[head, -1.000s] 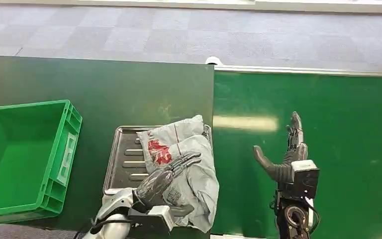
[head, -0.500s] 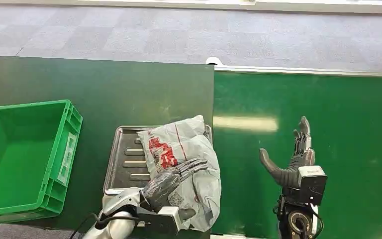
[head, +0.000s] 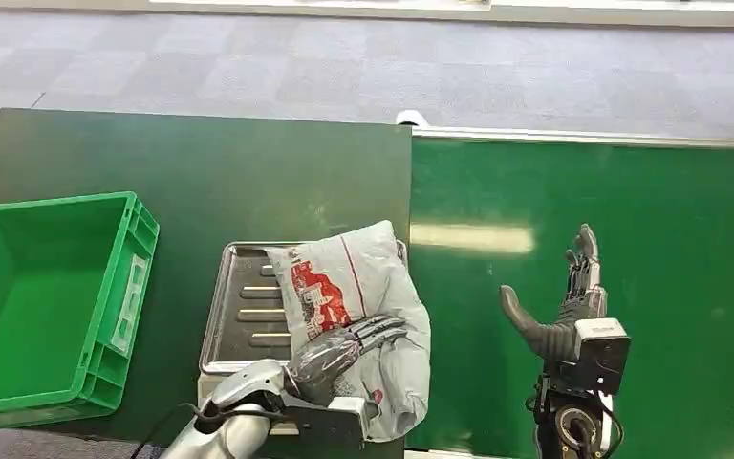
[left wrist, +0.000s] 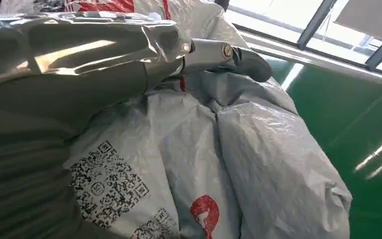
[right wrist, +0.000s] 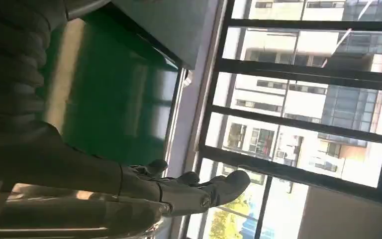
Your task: Moved the parcel from conveyor to table for the left to box.
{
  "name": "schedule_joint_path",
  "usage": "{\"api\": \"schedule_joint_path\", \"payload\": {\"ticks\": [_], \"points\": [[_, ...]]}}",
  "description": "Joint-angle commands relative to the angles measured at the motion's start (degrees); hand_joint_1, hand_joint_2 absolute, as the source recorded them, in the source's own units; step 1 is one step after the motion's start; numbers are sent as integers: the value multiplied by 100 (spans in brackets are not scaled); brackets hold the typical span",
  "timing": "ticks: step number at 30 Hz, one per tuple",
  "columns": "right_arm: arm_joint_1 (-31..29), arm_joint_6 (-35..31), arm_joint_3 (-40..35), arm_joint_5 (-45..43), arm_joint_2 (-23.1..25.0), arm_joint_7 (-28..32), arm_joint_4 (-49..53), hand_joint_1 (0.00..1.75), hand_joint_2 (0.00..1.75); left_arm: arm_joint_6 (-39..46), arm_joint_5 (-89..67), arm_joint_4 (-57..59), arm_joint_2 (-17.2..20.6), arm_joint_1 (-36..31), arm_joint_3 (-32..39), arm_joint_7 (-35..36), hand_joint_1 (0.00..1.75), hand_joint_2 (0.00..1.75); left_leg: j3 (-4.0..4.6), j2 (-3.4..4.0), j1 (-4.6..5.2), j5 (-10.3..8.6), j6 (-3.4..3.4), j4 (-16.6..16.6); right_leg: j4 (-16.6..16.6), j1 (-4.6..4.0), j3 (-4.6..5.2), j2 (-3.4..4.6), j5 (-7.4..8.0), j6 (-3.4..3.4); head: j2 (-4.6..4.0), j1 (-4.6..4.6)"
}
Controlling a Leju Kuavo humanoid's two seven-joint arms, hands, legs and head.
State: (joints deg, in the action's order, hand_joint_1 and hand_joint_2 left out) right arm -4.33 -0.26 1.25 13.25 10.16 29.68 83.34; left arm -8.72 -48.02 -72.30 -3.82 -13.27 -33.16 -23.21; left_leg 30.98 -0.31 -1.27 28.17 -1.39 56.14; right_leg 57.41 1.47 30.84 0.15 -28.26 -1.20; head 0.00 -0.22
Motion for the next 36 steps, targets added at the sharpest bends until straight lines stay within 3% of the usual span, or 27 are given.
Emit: {"api": "schedule_joint_path", "payload": {"ticks": [1,4,7,8,9,12,36], "points": [[-52,-2,98,-7,4,-23,-133,0,175,-40,-58,669,115,-102,-217,75,12,175,-6,3,3,-7,8,-8,-6,1,-5,0,7,9,0,0],[-52,-2,98,-7,4,-23,-133,0,175,-40,-58,669,115,-102,-217,75,12,175,5,9,2,-22,16,-19,-18,-3,7,1,24,17,0,0],[-49,-4,78,-8,-5,-24,-140,0,175,-32,-85,689,130,-121,-245,92,30,175,-1,8,2,-18,14,-15,-15,-3,-1,2,20,15,0,0],[-46,-6,73,-8,-5,-24,-145,0,175,-33,-90,718,134,-131,-256,95,61,175,-11,5,3,-10,9,-10,-8,0,-12,0,10,10,0,0],[-45,-11,64,-13,-8,-26,-150,0,175,-26,-100,755,140,-149,-278,97,115,175,-10,7,3,-14,11,-13,-11,-1,-9,2,14,12,0,0],[-21,-26,60,-25,-7,-29,-128,0,175,22,-140,795,142,-159,-313,79,166,175,-11,7,2,-16,12,-14,-13,-2,-10,1,17,14,0,0],[-4,-44,54,-42,-15,-35,-121,0,175,87,-148,843,123,-173,-310,37,175,175,-30,7,3,-10,9,-10,-8,1,-30,3,10,9,0,0]]}}
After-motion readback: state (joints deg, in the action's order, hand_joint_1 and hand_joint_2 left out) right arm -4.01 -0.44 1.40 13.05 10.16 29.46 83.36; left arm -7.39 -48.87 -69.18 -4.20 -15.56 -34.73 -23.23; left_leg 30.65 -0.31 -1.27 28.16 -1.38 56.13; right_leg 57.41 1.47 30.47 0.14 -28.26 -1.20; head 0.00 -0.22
